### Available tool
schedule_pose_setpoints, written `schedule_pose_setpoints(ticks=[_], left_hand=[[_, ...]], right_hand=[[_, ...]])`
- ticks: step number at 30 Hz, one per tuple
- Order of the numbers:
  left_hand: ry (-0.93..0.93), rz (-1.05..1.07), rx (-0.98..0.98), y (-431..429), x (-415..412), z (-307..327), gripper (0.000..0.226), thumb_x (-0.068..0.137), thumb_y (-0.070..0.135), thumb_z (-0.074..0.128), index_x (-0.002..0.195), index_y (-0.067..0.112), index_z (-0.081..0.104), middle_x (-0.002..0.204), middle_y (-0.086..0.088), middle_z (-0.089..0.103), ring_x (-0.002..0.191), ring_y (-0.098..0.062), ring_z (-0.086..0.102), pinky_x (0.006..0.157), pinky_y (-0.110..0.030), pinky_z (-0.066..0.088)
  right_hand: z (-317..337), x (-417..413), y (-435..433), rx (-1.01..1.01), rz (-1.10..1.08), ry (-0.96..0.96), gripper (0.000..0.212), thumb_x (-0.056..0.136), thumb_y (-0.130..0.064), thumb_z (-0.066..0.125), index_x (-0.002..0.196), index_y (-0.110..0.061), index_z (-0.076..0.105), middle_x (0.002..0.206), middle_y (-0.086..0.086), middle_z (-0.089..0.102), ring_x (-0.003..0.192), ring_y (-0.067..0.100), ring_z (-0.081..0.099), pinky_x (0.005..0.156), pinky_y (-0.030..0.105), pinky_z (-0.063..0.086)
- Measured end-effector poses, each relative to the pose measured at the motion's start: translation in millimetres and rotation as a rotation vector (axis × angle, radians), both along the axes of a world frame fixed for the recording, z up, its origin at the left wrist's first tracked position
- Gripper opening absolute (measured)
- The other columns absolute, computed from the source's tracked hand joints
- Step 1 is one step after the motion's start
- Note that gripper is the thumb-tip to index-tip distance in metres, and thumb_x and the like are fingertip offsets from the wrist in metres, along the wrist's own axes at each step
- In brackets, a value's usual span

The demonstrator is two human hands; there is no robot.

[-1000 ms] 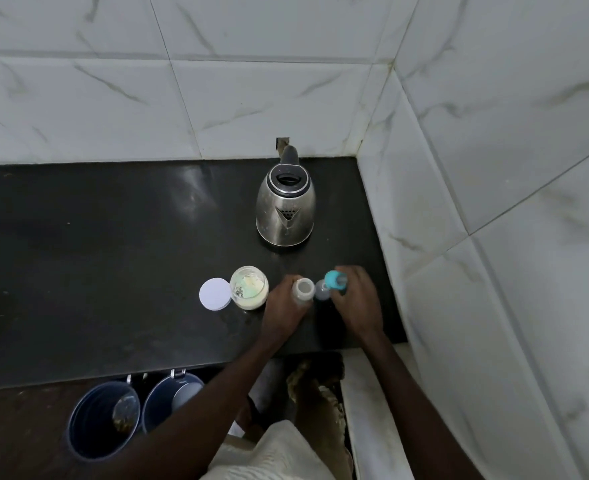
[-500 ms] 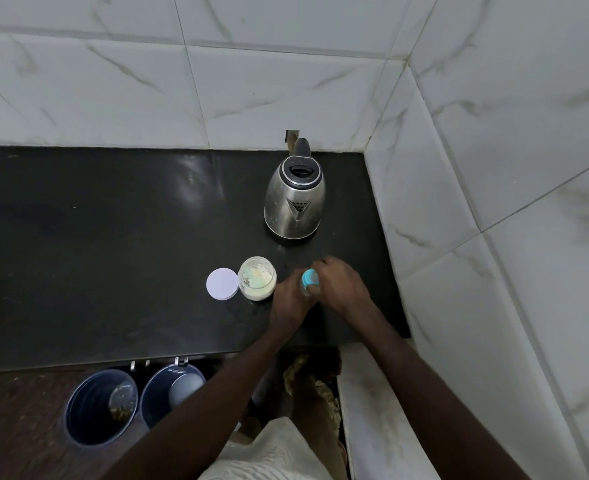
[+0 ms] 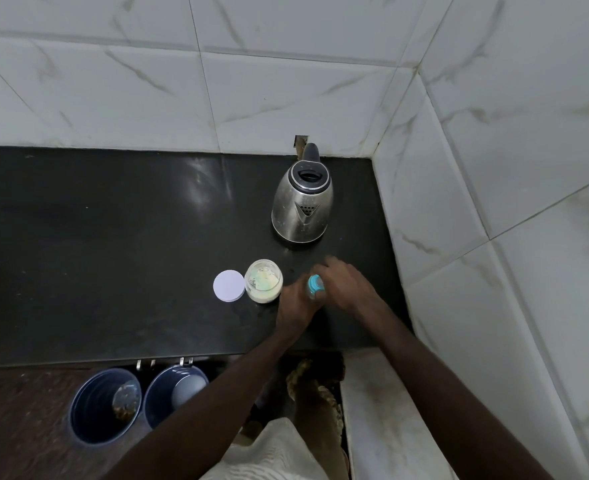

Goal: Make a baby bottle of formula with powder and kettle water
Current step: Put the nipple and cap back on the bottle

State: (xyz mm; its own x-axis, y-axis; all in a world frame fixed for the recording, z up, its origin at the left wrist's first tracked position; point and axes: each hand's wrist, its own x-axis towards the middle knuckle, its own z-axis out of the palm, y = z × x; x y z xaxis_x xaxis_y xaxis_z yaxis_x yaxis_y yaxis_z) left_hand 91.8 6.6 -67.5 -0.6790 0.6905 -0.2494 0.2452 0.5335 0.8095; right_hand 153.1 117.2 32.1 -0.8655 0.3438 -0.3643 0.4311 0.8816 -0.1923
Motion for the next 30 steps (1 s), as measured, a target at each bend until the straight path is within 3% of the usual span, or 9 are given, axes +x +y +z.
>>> schedule_pose_setpoints(ticks=[3,7,11,17,20,22,25,28,30], left_hand=[[-0.003,-0.007,0.043,-1,2,-5,0.044,0.09,0.043,0.057,0.12,0.012,0.067,0.117,-0.01,0.072,0.109,-0.024,0.069,0.096,-0.035,0.054],[0.043,-0.029,0.077,-1,-1,-16,0.043,0.09,0.03,0.066,0.12,0.0,0.068,0.12,-0.015,0.071,0.115,-0.026,0.068,0.101,-0.027,0.046],[-0.033,0.017,0.176,2,1,-19,0.078,0.08,0.057,0.044,0.121,-0.005,0.066,0.12,-0.016,0.069,0.114,-0.016,0.06,0.103,-0.038,0.051],[-0.075,0.041,0.135,-3,-1,-19,0.045,0.081,0.028,0.084,0.116,0.004,0.07,0.114,-0.008,0.074,0.107,-0.018,0.071,0.097,-0.037,0.056],[-0.084,0.054,0.117,-1,1,-15,0.067,0.077,0.057,0.066,0.121,0.007,0.068,0.117,-0.006,0.073,0.107,-0.01,0.066,0.098,-0.03,0.053],[-0.149,0.002,0.04,1,1,-9,0.052,0.085,0.042,0.065,0.122,0.005,0.067,0.115,-0.012,0.071,0.104,-0.01,0.063,0.096,-0.027,0.05],[-0.136,0.063,-0.025,7,-1,-14,0.034,0.098,0.011,0.058,0.121,-0.013,0.063,0.124,-0.029,0.066,0.121,-0.036,0.063,0.105,-0.036,0.044],[0.143,0.017,0.049,2,-2,-24,0.04,0.087,0.04,0.063,0.112,0.009,0.07,0.107,-0.007,0.075,0.099,-0.021,0.072,0.084,-0.033,0.056],[0.107,0.02,0.08,0,-2,-18,0.042,0.082,0.045,0.071,0.112,0.015,0.07,0.106,0.0,0.075,0.097,-0.016,0.072,0.083,-0.032,0.056]], right_hand=[[-1,0,-6,0.044,0.009,0.001,0.051,0.089,-0.035,0.074,0.132,-0.01,0.06,0.127,0.014,0.055,0.104,0.035,0.068,0.089,0.043,0.057],[-3,2,-6,0.01,0.034,0.012,0.052,0.087,-0.034,0.076,0.131,-0.009,0.062,0.127,0.015,0.056,0.103,0.035,0.068,0.088,0.043,0.058],[-4,5,1,-0.054,0.076,0.034,0.054,0.085,-0.03,0.078,0.133,-0.011,0.063,0.13,0.012,0.056,0.109,0.029,0.063,0.092,0.037,0.054],[-9,10,12,-0.08,0.167,0.104,0.049,0.083,-0.022,0.079,0.13,-0.018,0.07,0.13,0.007,0.059,0.106,0.027,0.054,0.089,0.029,0.043],[-10,7,15,-0.096,0.168,0.116,0.043,0.083,-0.023,0.08,0.125,-0.017,0.073,0.128,0.008,0.06,0.105,0.028,0.056,0.089,0.028,0.04],[-10,5,13,-0.111,0.132,0.098,0.045,0.082,-0.029,0.08,0.124,-0.015,0.072,0.124,0.007,0.058,0.107,0.028,0.058,0.091,0.034,0.046],[-8,4,6,-0.114,0.022,0.069,0.048,0.082,-0.032,0.082,0.125,-0.013,0.07,0.12,0.007,0.056,0.106,0.026,0.06,0.089,0.035,0.05],[-7,2,0,-0.057,-0.088,0.039,0.054,0.083,-0.04,0.08,0.125,-0.011,0.063,0.122,0.009,0.055,0.101,0.03,0.065,0.085,0.039,0.055],[-8,0,-4,0.007,-0.127,0.02,0.055,0.088,-0.048,0.073,0.124,-0.008,0.059,0.123,0.012,0.058,0.104,0.035,0.066,0.084,0.041,0.053]])
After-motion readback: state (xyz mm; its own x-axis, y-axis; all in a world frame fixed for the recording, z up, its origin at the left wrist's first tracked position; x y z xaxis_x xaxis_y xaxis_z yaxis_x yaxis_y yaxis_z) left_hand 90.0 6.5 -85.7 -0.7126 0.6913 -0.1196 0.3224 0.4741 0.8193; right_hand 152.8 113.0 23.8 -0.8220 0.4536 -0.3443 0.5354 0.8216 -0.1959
